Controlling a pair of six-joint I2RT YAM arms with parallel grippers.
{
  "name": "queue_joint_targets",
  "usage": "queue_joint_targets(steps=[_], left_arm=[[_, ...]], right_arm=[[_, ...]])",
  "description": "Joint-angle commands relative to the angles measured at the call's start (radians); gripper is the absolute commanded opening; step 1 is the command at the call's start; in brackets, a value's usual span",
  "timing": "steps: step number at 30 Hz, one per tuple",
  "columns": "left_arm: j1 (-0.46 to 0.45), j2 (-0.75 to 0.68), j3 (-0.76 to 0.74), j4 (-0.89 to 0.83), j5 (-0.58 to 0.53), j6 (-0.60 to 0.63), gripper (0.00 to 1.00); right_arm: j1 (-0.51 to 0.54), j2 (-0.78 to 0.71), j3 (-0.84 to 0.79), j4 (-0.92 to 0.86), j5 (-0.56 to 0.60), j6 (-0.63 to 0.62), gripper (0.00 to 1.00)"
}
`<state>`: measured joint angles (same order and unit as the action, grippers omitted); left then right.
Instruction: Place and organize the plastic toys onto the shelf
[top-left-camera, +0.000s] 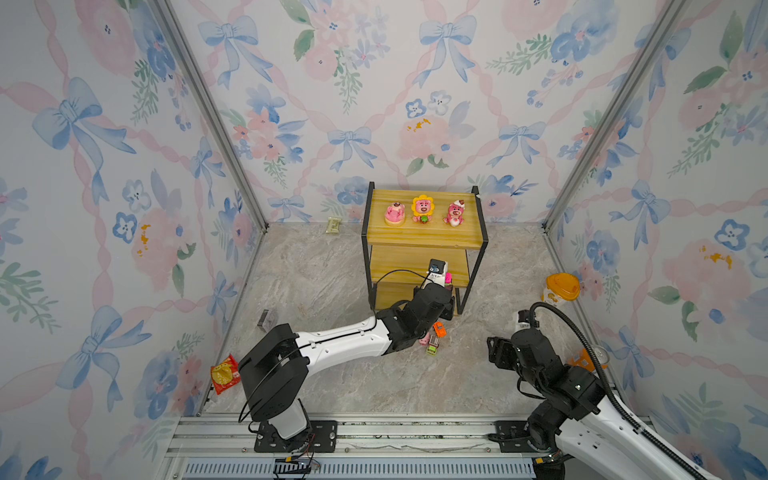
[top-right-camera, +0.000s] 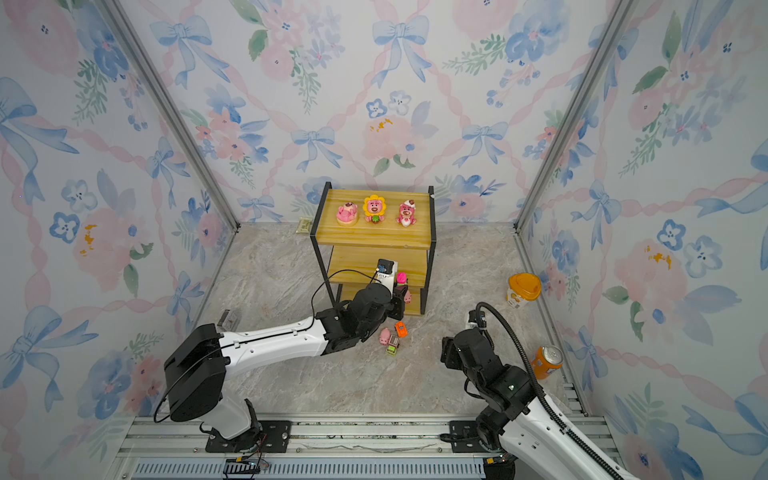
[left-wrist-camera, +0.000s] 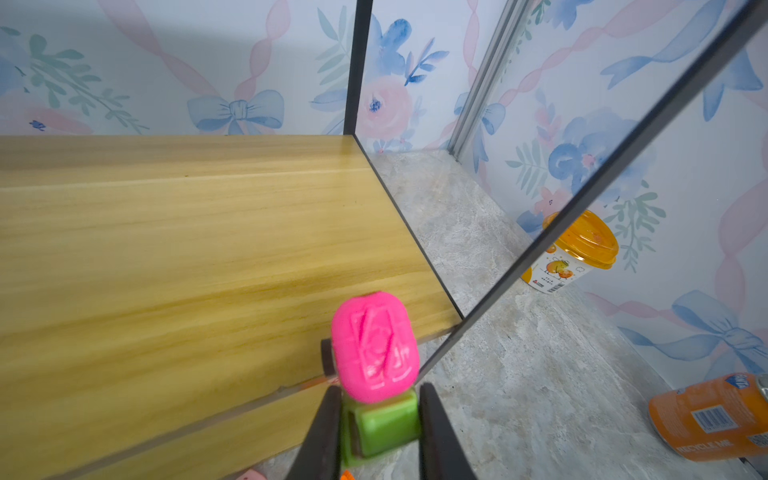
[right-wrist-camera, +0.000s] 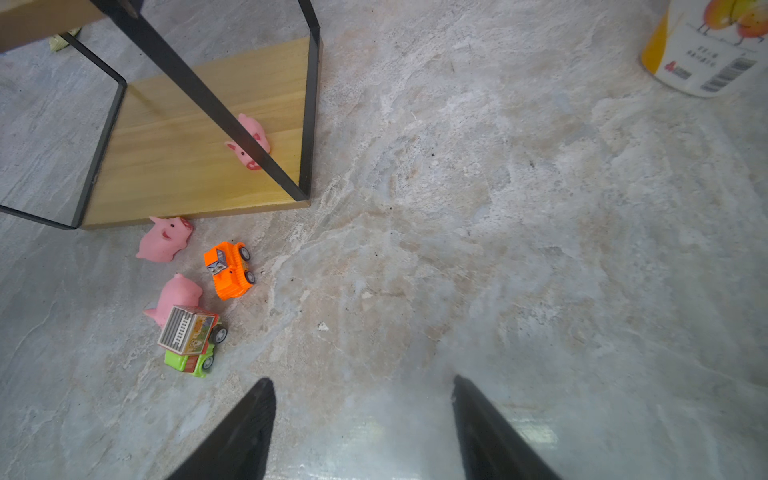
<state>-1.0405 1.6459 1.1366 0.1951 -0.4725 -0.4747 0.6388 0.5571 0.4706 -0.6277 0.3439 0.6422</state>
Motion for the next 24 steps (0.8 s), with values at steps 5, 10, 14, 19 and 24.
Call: queue_joint_targets(steps=[5,10,14,19,24], left_arm=[[-0.027,0.045,0.035,0.08,-0.109,0.003,0.04],[-0.046,0.082,0.075,0.088,-0.155,0.028,0.04],[-0.052,0.111,0.105,0.089,-0.183,0.033,0.03],[-0.055,0.131,0.115,0.098,-0.216,0.034,0.04],[-0.058,0.152,0.124,0.117,-0.255,0.049,0.04]], right_arm=[[-0.037,-0.037,-0.001,-0.02,-0.037,-0.077,0.7],[-0.058,-0.057,-0.007,-0.026,-0.047,-0.093,0.71],[-0.075,-0.075,-0.016,-0.021,-0.07,-0.1,0.71],[-0.087,-0.08,-0.021,-0.01,-0.085,-0.111,0.71],[-0.098,-0.069,-0.029,0.007,-0.098,-0.121,0.71]])
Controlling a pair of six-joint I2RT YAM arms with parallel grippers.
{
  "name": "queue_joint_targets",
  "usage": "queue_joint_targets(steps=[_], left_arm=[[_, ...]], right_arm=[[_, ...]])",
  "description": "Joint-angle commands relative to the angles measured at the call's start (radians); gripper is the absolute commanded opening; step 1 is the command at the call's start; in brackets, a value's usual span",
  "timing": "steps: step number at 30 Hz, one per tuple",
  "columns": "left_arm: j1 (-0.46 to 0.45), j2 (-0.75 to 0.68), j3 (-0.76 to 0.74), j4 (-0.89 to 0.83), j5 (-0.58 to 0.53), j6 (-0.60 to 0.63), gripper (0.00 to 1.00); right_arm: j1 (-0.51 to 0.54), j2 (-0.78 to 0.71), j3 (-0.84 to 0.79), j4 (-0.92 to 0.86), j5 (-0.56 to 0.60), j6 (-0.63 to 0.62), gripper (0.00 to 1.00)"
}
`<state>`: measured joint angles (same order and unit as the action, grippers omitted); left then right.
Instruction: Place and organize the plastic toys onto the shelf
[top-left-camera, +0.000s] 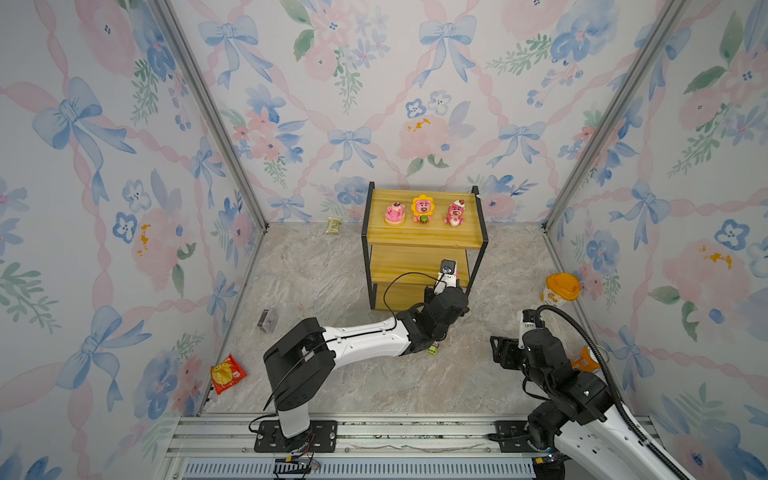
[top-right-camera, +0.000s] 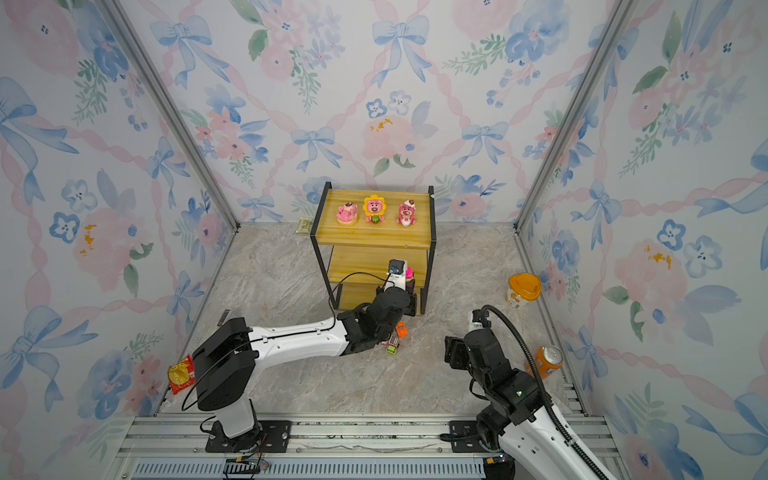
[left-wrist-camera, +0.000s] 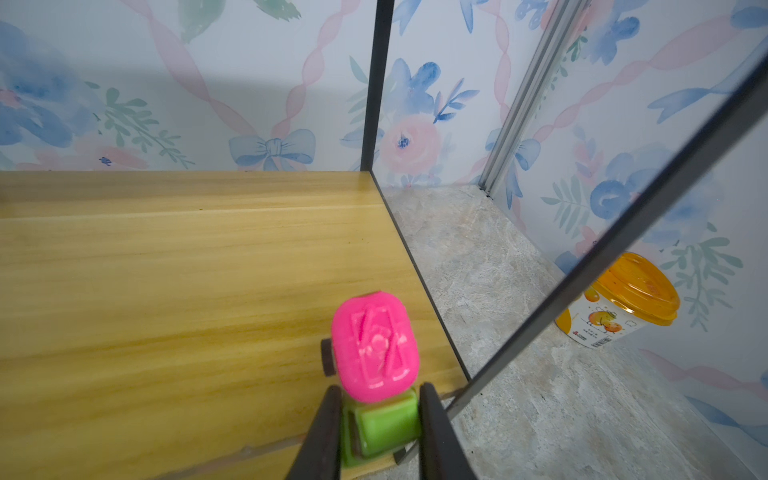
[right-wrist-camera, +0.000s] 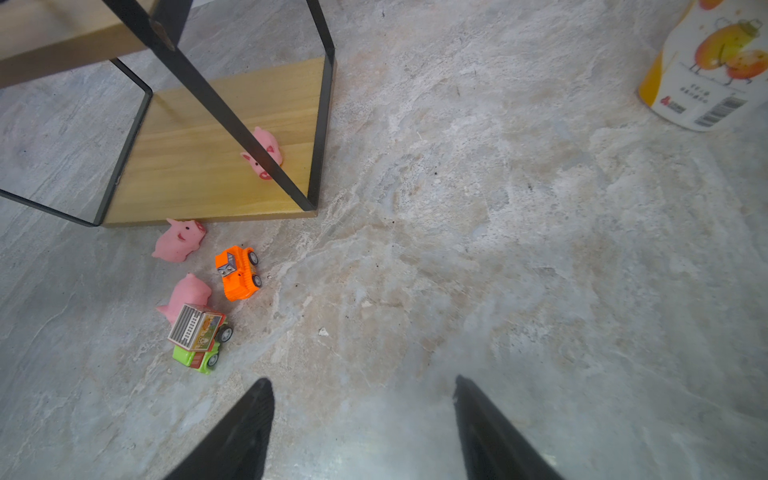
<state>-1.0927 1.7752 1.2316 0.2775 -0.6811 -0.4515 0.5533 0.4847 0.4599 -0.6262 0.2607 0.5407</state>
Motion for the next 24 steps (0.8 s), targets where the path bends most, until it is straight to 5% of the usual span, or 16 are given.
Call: queue_joint_targets(steps=[1,24], left_arm=[[-0.007,0.028,0.032,0.038,-0.053,0.029,0.04],[-0.01,0.133,0.125,0.064,-0.146,0.046,0.07]], right_arm=[[-0.014,0.006,-0.019,0.009,-0.018,-0.022,0.71],[-0.04,-0.005,-0.044,0.037,-0.062,-0.035,0.71]])
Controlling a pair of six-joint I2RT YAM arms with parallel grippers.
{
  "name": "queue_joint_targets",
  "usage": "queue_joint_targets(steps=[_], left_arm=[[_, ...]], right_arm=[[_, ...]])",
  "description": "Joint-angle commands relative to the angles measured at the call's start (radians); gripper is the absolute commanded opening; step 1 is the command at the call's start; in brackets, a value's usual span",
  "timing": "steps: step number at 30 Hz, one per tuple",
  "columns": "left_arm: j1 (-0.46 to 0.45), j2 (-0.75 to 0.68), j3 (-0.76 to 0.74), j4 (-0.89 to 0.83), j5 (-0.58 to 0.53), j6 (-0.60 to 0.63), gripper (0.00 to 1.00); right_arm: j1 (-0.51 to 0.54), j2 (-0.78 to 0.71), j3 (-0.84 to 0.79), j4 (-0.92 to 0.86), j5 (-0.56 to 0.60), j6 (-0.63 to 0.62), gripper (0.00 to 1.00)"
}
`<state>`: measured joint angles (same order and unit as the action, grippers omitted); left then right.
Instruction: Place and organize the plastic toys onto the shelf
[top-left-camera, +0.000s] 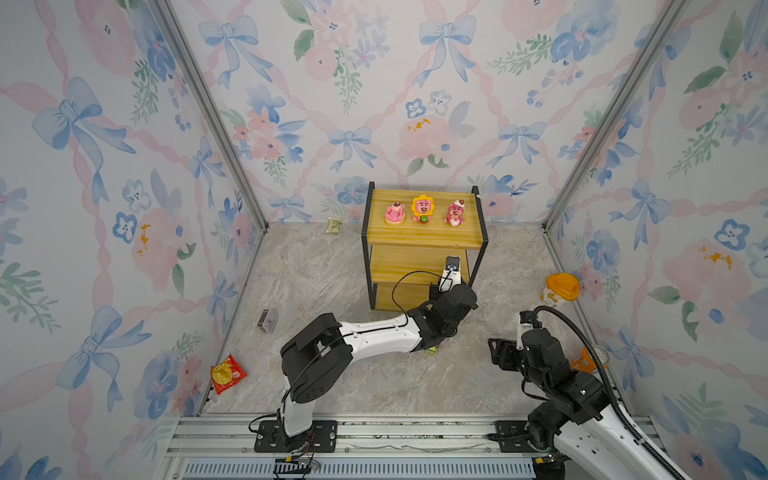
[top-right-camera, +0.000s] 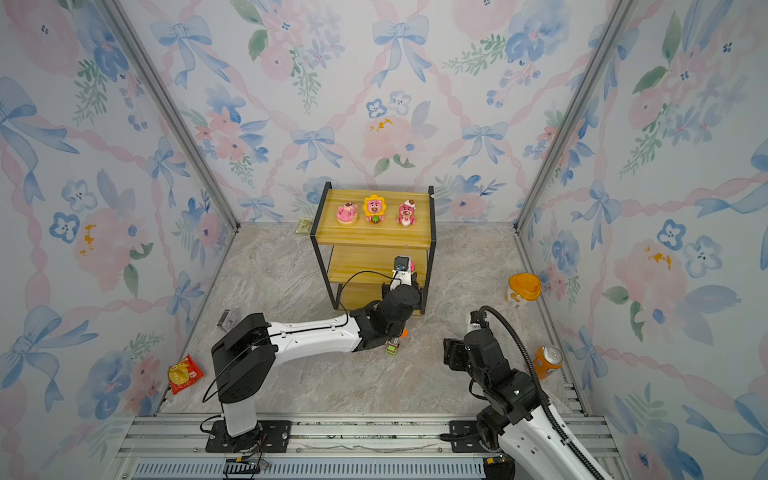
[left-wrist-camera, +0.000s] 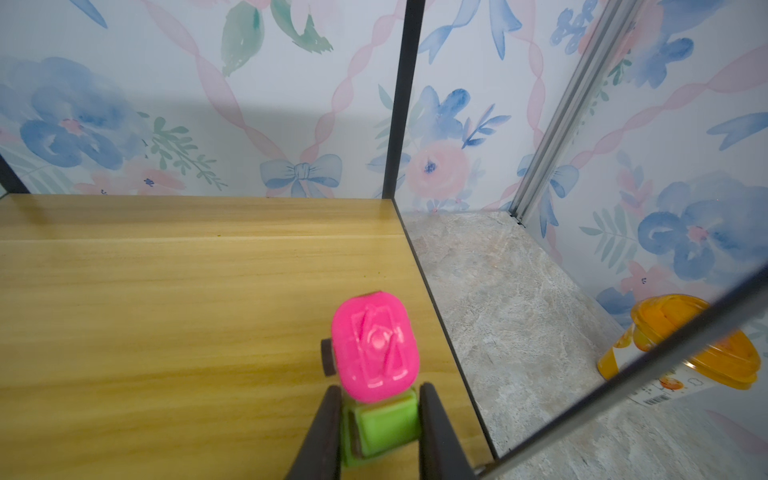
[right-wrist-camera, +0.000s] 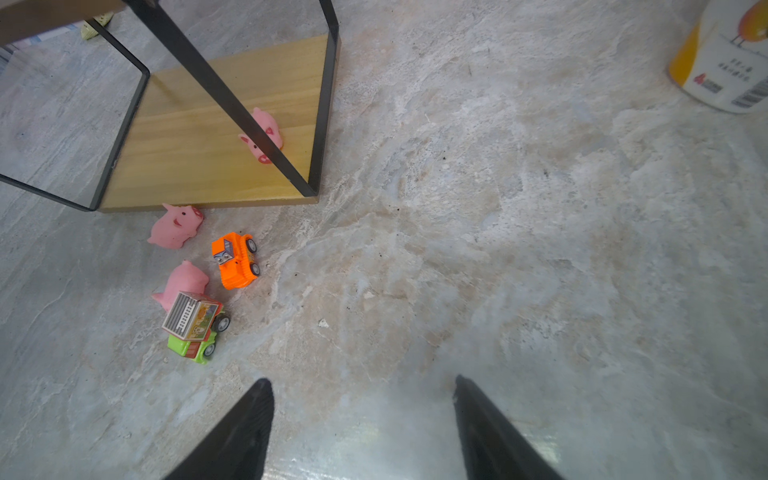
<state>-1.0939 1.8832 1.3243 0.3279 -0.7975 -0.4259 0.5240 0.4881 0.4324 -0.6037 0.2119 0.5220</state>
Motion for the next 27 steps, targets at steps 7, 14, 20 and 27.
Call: queue_joint_targets(steps=[7,14,20,27], left_arm=[[-0.009,0.04,0.047,0.013,-0.037,0.028,0.07],[-0.009,0.047,0.052,0.013,-0.055,0.038,0.08],[-0.002,0.046,0.055,0.013,-0.054,0.036,0.09],[0.012,0.054,0.056,0.012,-0.047,0.033,0.09]], right_arm=[[-0.016,-0.009,-0.021,0.021,-0.022,-0.017,0.71],[-0.019,-0.011,-0.024,0.022,-0.026,-0.017,0.71],[-0.02,-0.014,-0.025,0.02,-0.028,-0.017,0.71],[-0.022,-0.015,-0.025,0.021,-0.029,-0.016,0.71]])
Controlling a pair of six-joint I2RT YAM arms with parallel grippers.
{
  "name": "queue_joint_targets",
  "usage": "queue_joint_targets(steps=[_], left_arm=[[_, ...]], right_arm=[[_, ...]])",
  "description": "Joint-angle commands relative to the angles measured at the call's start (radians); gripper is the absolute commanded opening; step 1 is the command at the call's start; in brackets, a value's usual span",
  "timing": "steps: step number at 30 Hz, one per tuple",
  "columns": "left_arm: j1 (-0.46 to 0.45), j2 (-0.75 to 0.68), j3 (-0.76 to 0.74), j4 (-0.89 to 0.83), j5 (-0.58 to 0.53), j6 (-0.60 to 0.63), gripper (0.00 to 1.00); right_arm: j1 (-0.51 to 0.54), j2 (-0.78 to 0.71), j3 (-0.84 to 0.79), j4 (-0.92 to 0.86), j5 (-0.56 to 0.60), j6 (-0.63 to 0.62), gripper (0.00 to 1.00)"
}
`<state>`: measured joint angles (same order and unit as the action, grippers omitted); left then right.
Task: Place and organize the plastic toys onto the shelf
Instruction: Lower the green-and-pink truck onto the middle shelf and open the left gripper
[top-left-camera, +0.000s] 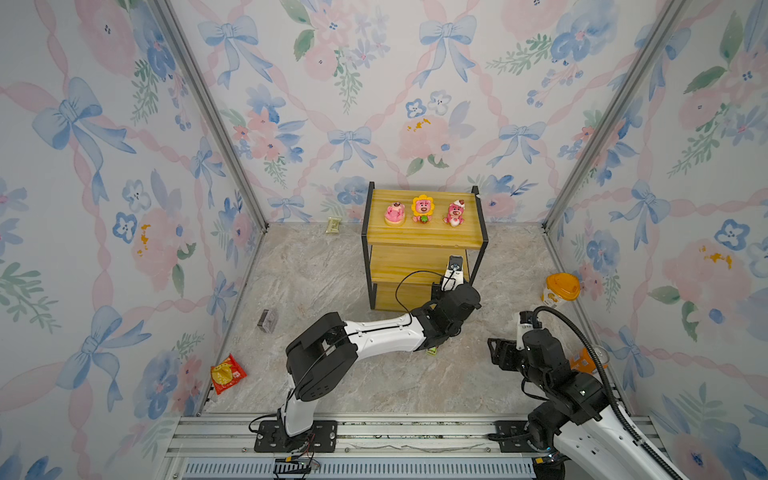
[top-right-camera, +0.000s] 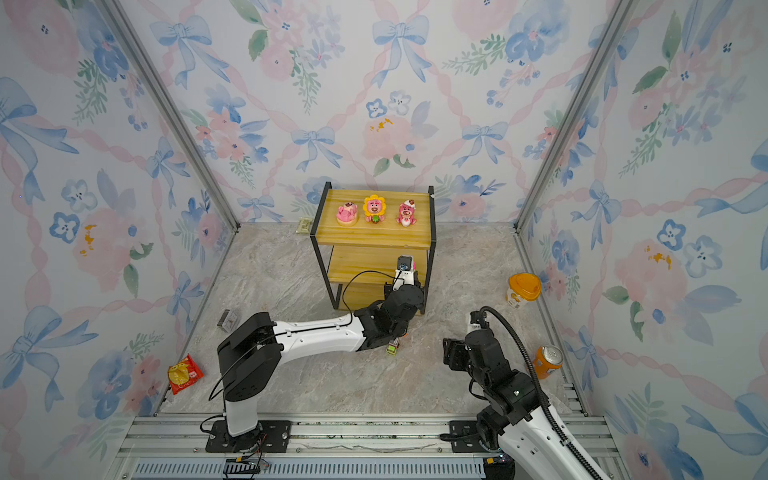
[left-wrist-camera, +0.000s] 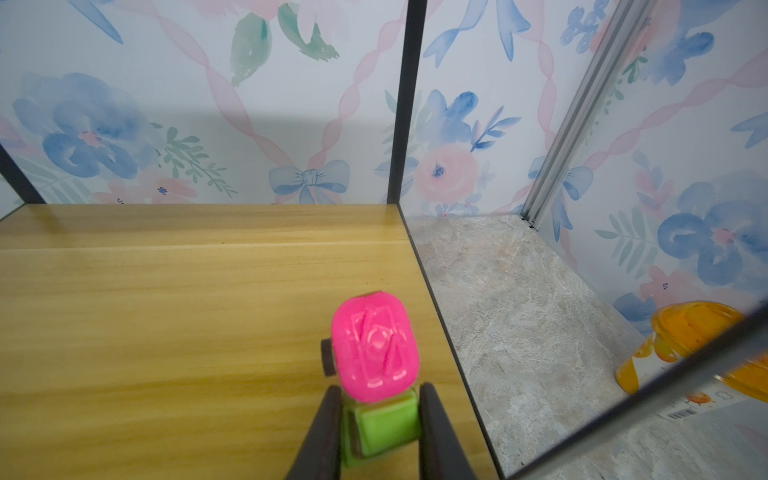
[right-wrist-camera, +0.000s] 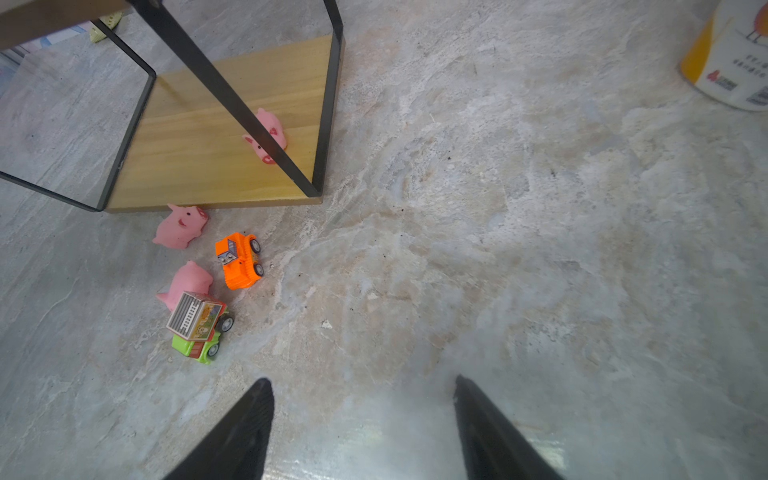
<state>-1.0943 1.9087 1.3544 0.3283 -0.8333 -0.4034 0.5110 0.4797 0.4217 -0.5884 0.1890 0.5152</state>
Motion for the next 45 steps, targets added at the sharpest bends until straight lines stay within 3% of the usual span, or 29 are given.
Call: queue_joint_targets(steps=[1,19,45], left_arm=[[0.012,0.029,0.026,0.011,-0.008,0.011,0.09],[0.03,0.056,0.049,0.009,0.009,0.023,0.12],[0.033,0.059,0.056,0.012,0.004,0.038,0.34]], right_arm=[[-0.009,-0.007,-0.015,0.007,-0.006,-0.01,0.71],[-0.018,0.003,-0.018,0.016,-0.016,-0.016,0.72],[-0.036,0.007,-0.02,0.023,-0.036,-0.02,0.75]])
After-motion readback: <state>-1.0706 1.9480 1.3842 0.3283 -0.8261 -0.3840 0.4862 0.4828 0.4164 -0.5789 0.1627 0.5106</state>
